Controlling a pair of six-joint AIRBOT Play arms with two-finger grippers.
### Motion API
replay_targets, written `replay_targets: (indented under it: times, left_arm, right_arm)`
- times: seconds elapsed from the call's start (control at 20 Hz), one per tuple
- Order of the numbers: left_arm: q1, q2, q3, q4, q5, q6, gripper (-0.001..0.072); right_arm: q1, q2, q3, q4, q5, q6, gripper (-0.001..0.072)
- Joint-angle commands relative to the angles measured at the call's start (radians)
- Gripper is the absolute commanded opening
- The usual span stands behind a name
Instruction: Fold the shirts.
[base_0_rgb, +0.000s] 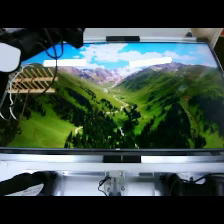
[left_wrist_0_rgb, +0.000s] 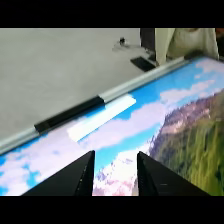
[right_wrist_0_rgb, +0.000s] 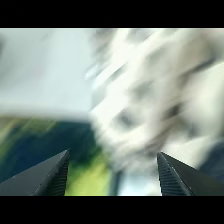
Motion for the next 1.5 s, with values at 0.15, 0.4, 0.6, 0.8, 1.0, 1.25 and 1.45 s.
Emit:
replay_targets:
  times: [0.15, 0.4, 0.6, 0.8, 1.0, 1.25, 1.45]
  left_arm:
    - [0.061, -0.094, -0.039, 0.315, -0.797, -0.327, 0.0260]
    - [0.049, -0.030, -0.392, 0.355, -0.832, -0.441, 0.0263]
    - [0.050, 0.095, -0.560, 0.368, -0.655, -0.659, 0.0720]
    - [0.052, 0.076, -0.538, 0.369, -0.596, -0.655, 0.0716]
    - [0.051, 0.059, -0.538, 0.369, -0.500, -0.656, 0.0717]
    - [0.050, 0.057, -0.538, 0.369, -0.468, -0.656, 0.0717]
    - [0.050, 0.057, -0.538, 0.369, -0.468, -0.656, 0.0717]
  right_arm:
    - [0.594, 0.094, -0.295, 0.193, 0.111, -0.049, 0.0663]
    - [1.451, -0.022, -0.487, -0.356, -0.035, 0.144, 0.0662]
    - [1.732, -0.244, -0.487, -0.413, -0.012, 0.128, 0.0663]
    - [1.818, -0.385, -0.487, -0.414, -0.050, 0.128, 0.0663]
    - [1.841, -0.429, -0.487, -0.413, -0.050, 0.129, 0.0663]
    - [1.841, -0.429, -0.487, -0.415, -0.049, 0.129, 0.0663]
    - [1.841, -0.429, -0.487, -0.415, -0.049, 0.129, 0.0662]
